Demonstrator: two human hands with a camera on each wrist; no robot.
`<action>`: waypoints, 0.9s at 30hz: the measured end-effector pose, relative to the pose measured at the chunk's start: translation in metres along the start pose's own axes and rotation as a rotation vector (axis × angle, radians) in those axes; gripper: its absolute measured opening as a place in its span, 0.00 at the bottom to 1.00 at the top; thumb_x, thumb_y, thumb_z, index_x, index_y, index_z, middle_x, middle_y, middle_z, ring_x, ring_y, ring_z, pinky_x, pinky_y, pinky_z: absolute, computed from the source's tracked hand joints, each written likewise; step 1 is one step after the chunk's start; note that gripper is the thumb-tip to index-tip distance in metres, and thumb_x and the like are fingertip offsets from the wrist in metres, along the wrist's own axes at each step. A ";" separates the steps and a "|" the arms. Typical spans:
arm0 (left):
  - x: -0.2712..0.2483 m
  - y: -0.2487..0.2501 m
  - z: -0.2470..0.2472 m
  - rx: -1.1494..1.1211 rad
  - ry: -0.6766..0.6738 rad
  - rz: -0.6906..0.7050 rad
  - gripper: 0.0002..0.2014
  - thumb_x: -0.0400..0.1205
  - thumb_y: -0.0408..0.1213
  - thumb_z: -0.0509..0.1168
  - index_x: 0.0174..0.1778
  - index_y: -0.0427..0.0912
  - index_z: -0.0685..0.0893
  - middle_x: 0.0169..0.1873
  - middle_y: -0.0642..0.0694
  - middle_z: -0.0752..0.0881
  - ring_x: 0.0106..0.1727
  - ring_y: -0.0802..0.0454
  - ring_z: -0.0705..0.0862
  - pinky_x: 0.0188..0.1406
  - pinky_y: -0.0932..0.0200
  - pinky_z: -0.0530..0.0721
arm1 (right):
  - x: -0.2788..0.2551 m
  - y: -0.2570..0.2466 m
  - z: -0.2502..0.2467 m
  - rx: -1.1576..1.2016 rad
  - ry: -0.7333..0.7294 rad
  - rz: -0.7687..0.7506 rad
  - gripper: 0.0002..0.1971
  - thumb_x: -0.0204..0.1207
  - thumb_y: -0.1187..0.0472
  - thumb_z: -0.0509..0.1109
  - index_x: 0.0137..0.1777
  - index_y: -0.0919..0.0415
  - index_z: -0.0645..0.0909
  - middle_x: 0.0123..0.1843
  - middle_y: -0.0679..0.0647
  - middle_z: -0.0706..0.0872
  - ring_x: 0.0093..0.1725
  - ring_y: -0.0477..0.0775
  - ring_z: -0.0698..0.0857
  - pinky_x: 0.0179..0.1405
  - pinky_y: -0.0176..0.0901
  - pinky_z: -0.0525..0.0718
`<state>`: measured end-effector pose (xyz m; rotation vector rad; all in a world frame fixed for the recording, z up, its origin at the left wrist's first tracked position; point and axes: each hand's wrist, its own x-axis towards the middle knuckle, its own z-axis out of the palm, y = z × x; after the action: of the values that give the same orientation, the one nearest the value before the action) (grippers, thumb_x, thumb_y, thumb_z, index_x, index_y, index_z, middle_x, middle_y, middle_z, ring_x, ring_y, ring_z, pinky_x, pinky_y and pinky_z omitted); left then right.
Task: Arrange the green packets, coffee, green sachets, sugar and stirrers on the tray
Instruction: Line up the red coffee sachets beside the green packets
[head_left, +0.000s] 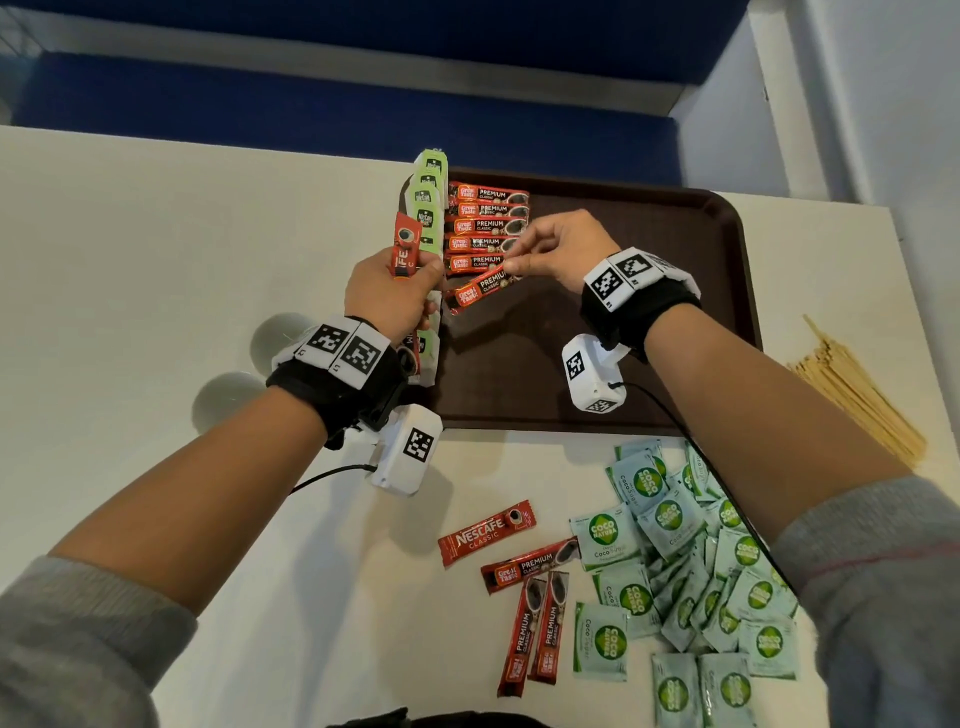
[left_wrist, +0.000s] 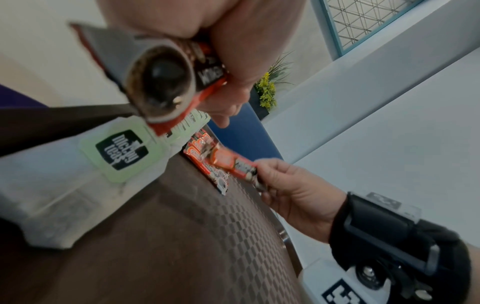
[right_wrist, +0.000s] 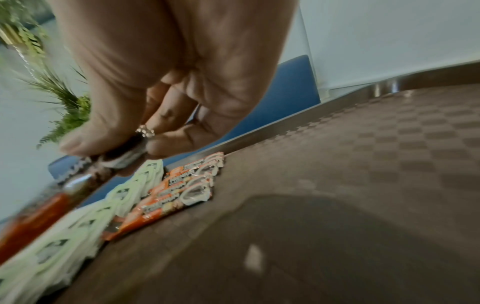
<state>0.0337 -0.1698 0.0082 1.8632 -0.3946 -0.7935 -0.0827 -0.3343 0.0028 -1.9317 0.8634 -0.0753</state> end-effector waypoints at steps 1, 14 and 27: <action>0.001 0.000 0.000 0.013 0.006 0.004 0.04 0.83 0.39 0.65 0.46 0.44 0.83 0.32 0.53 0.85 0.21 0.63 0.80 0.21 0.73 0.79 | 0.000 0.004 0.000 -0.009 0.016 0.028 0.07 0.67 0.60 0.80 0.35 0.51 0.84 0.36 0.47 0.87 0.43 0.49 0.87 0.48 0.41 0.86; 0.001 -0.002 0.001 0.019 -0.021 -0.002 0.09 0.82 0.39 0.65 0.35 0.51 0.81 0.33 0.51 0.85 0.18 0.62 0.77 0.21 0.69 0.77 | 0.004 0.026 0.021 -0.007 0.106 0.247 0.11 0.69 0.68 0.78 0.52 0.64 0.84 0.34 0.49 0.81 0.34 0.45 0.85 0.47 0.39 0.88; 0.002 -0.002 0.002 0.034 -0.022 -0.013 0.06 0.82 0.43 0.65 0.39 0.49 0.82 0.34 0.48 0.85 0.18 0.62 0.76 0.23 0.68 0.78 | 0.012 0.012 0.037 -0.489 0.087 -0.080 0.12 0.69 0.59 0.78 0.52 0.57 0.87 0.58 0.53 0.80 0.54 0.50 0.79 0.56 0.38 0.76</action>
<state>0.0340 -0.1714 0.0053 1.8922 -0.4128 -0.8213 -0.0655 -0.3170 -0.0293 -2.4347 0.9222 0.0056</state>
